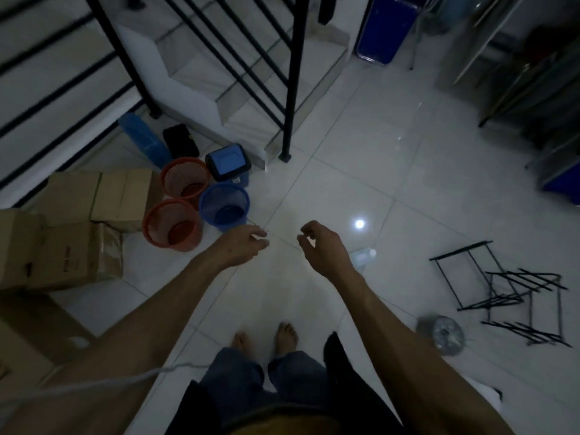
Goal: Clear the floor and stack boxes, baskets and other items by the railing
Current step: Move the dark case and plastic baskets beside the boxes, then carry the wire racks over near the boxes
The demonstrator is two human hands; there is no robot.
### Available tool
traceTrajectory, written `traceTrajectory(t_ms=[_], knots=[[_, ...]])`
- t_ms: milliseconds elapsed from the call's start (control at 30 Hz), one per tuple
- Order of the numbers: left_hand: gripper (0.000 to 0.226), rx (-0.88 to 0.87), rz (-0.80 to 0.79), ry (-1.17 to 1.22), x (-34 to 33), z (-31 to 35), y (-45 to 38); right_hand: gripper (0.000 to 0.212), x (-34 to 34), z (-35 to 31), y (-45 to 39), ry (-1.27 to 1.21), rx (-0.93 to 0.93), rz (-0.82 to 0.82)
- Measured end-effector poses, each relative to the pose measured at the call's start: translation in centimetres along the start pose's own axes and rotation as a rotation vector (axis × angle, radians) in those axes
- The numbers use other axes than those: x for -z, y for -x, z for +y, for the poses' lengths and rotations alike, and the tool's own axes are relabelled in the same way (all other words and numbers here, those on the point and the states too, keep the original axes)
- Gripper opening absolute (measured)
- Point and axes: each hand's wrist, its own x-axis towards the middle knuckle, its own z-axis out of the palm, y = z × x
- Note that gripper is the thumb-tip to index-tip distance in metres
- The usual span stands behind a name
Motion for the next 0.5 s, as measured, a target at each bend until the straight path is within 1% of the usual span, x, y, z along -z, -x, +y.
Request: traceTrajectory(t_ms=[200, 300, 367, 500], knots=[[0.035, -0.115, -0.004, -0.200, -2.5, 1.8, 4.7, 0.029, 3.6, 1.2, 8.7, 0.062, -0.019, 0.117], [0.039, -0.174, -0.058, -0.240, -5.2, 2.0, 7.1, 0.030, 5.1, 2.0, 13.3, 0.148, -0.009, 0.160], [0.041, -0.207, -0.094, -0.256, -7.1, 1.9, 8.6, 0.031, 6.2, 2.7, 16.5, 0.182, -0.036, 0.167], [0.038, -0.240, -0.121, -0.223, -10.3, 2.4, 10.8, 0.031, 9.1, 4.8, 23.0, 0.241, -0.088, 0.227]])
